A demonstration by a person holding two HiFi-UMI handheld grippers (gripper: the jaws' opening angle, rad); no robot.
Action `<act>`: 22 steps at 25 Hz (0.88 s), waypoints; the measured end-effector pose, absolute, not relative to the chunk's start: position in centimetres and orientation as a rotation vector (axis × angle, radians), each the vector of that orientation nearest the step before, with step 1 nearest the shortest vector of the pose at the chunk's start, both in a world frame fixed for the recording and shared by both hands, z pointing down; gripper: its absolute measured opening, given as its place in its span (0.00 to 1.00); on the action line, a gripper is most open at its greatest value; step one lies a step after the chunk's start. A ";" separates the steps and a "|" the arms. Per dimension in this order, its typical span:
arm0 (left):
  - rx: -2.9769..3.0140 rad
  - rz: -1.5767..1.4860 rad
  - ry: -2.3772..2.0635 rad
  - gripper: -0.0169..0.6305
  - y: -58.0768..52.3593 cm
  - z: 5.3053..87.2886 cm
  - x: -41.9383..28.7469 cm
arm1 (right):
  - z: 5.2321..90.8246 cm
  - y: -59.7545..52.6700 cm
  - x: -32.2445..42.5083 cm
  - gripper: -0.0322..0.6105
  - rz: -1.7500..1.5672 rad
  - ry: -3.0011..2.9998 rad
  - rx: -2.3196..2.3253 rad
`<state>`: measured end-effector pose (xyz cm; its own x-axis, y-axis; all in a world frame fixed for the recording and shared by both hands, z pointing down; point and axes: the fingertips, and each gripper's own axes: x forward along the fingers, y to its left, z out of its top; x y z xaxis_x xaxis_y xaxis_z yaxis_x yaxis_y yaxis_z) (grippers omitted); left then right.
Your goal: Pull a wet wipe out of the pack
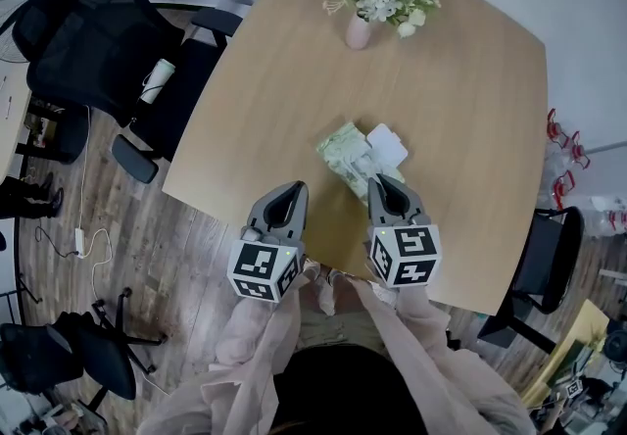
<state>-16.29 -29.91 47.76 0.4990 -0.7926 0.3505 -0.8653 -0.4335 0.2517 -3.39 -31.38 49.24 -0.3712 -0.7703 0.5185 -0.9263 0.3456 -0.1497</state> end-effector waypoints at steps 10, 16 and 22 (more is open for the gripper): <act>2.368 0.249 -1.377 0.04 -29.7 46.9 -16.0 | 48.5 -31.3 -3.5 0.07 0.607 -2.274 1.494; 2.377 0.248 -1.385 0.04 -29.7 46.4 -16.0 | 47.9 -31.4 -3.2 0.07 0.601 -2.284 1.504; 2.396 0.239 -1.387 0.04 -29.7 45.7 -15.9 | 46.8 -31.6 -2.8 0.07 0.595 -2.305 1.530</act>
